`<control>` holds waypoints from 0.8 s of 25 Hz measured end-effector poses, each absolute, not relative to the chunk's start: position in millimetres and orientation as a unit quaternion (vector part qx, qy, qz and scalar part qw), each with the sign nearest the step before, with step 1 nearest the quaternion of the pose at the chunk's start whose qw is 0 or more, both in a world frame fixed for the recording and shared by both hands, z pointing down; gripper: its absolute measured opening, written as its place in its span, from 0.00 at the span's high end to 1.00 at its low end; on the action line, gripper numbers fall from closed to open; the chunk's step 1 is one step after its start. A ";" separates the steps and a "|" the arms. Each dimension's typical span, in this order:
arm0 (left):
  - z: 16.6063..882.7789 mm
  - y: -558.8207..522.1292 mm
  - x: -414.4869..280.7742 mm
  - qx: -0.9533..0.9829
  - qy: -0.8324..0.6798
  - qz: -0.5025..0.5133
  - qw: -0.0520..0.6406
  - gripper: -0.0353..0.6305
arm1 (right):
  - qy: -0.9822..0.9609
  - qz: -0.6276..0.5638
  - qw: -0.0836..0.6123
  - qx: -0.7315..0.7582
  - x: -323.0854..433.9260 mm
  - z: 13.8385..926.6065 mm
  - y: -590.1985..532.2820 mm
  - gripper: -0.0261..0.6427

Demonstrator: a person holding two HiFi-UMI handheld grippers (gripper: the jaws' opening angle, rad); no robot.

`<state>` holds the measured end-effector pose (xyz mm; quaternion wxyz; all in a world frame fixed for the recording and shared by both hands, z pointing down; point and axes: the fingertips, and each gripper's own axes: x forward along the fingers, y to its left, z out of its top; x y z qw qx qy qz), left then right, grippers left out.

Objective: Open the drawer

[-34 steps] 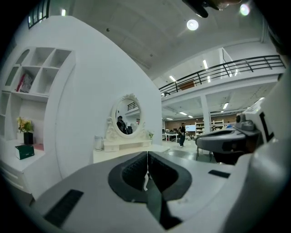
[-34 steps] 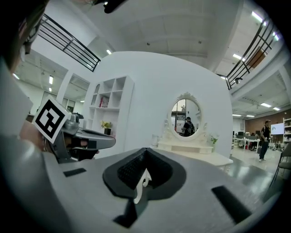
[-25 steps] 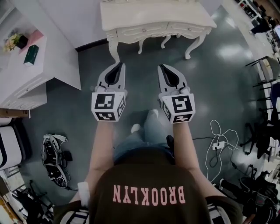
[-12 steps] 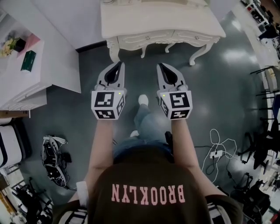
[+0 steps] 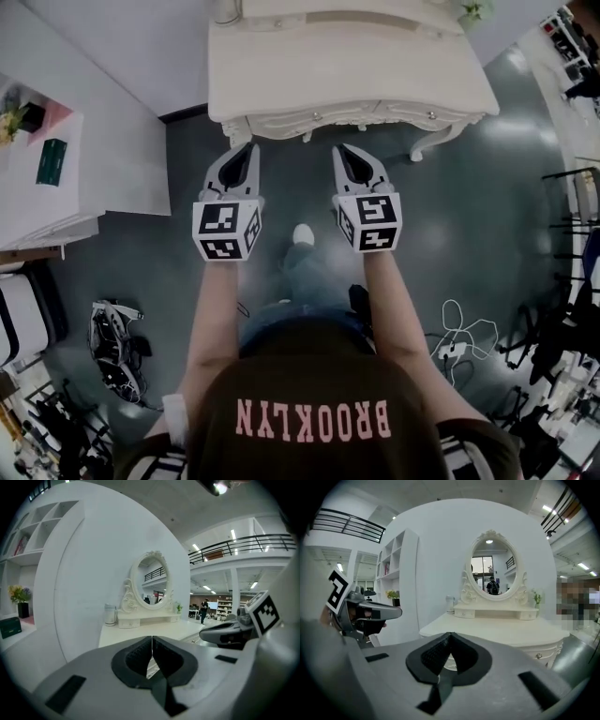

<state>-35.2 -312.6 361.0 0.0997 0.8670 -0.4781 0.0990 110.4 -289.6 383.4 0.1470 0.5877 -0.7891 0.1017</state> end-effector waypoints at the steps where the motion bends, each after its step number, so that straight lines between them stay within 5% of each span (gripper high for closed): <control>1: 367.6 -321.6 -33.0 0.865 -0.480 0.104 0.107 0.94 | -0.788 0.109 0.152 0.586 114.1 391.0 -299.7 0.97; 16: 455.5 -410.5 -7.8 0.836 -0.494 0.161 0.175 0.94 | -0.780 0.200 0.197 0.559 133.5 516.1 -404.9 0.96; 20: 473.3 -417.2 -8.3 0.831 -0.495 0.169 0.189 0.94 | -0.771 0.224 0.206 0.559 134.3 542.8 -417.2 0.80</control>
